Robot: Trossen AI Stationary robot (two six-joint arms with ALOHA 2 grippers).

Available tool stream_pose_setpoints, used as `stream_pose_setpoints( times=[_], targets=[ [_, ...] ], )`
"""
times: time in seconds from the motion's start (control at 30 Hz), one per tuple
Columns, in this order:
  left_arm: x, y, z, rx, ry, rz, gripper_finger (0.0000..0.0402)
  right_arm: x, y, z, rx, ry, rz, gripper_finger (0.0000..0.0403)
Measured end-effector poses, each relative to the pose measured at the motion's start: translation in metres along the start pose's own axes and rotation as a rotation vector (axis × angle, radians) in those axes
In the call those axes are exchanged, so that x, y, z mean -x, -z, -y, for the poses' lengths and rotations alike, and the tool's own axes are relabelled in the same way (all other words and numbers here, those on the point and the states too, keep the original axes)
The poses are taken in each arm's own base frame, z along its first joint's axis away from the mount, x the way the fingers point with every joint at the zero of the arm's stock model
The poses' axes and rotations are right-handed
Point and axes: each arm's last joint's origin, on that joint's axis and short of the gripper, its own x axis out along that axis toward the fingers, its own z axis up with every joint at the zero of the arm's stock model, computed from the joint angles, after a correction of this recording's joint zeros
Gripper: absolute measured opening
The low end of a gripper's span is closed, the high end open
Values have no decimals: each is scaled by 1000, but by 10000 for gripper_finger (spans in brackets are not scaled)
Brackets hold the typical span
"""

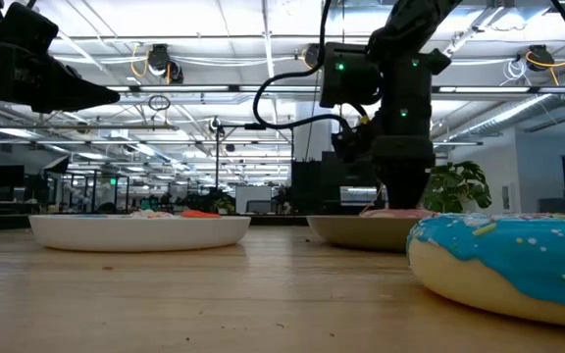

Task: Pick & Place donuts
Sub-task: Put the big pink donut on the gray plate, then put the big black donut on the gray plate

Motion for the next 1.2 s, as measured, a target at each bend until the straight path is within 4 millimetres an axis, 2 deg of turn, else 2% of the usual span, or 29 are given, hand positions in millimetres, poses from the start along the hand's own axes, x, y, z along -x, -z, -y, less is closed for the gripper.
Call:
stream_pose_setpoints(
  times=[0.27,0.4,0.53,0.83,0.97,1.1,1.2],
  targets=[
    [0,0,0,4,0,0,42,7,2,0,8,-8,11,165],
    [0,0,0,5,0,1,42,24,3,2,4,-26,63,206],
    [0,0,0,8,0,1,42,46,6,3,0,-52,140,227],
    [0,0,0,8,0,1,42,72,11,9,-13,-52,236,223],
    [0,0,0,3,0,2,42,88,17,6,-26,-137,265,213],
    [0,0,0,3,0,1,42,107,30,-16,0,-248,321,192],
    [0,0,0,3,0,2,42,113,48,-43,161,-276,326,171]
  ],
)
